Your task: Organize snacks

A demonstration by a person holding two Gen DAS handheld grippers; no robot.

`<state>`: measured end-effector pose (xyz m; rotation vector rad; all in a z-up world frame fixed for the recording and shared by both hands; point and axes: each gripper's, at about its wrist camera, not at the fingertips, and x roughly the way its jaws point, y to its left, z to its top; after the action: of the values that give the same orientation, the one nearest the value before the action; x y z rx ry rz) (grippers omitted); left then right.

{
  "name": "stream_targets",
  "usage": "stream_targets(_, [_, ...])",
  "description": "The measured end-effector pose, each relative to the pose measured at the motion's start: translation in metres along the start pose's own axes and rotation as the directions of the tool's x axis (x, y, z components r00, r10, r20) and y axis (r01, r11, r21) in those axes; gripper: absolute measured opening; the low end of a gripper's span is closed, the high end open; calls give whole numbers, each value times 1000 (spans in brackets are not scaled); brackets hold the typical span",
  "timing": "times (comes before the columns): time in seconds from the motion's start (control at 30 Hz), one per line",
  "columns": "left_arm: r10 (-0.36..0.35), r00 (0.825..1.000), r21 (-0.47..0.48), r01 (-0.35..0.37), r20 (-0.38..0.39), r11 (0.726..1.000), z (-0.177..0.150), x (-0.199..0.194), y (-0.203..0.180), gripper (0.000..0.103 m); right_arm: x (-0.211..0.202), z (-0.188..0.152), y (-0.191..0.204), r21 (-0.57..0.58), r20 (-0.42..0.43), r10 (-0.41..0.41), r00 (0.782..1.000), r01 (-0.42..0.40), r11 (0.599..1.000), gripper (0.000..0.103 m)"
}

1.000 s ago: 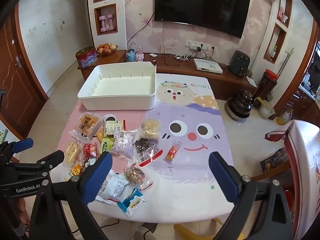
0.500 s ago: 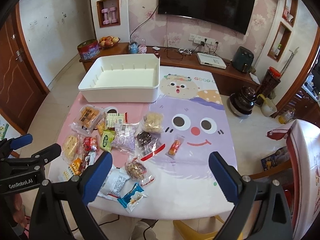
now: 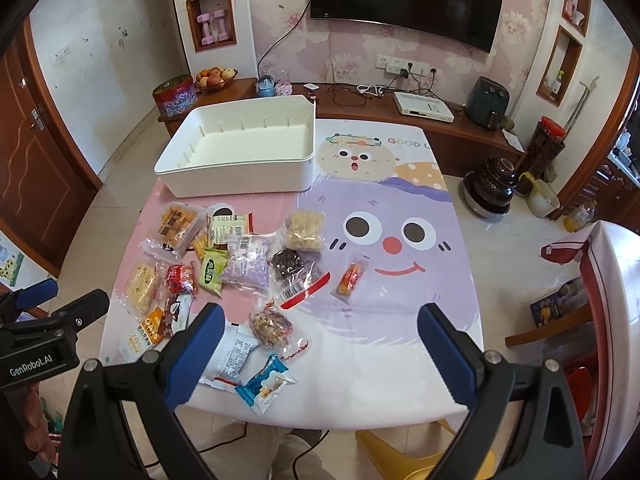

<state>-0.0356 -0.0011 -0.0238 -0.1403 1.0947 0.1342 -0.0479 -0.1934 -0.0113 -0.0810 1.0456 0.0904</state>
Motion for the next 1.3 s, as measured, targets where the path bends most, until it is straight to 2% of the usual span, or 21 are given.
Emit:
stream_targets(0.2, [27,1000,1,-27,16,1000,-8,-6,3,98,-2,-4,9,-43,5,23,1000,-22,999,97])
stream_targets(0.47, [59,998,5,-59,9,998,-16,0,12,98,8,-12,25,-92,-36,51,998,-54,994,96])
stream_targets(0.6, [85,996,11,-85,5,996,-21,4,18,98,19,-16,30,-86,-75,85,994,-91,992,91])
stream_targets(0.9, [105,994,19,-104,-44,994,-27,30,38,98,42,-24,46,-84,-157,124,980,-139,987,89])
stream_targets(1.3, [66,987,-9,-68,-147,998,-40,77,72,98,76,-33,58,-73,-258,146,955,-170,983,88])
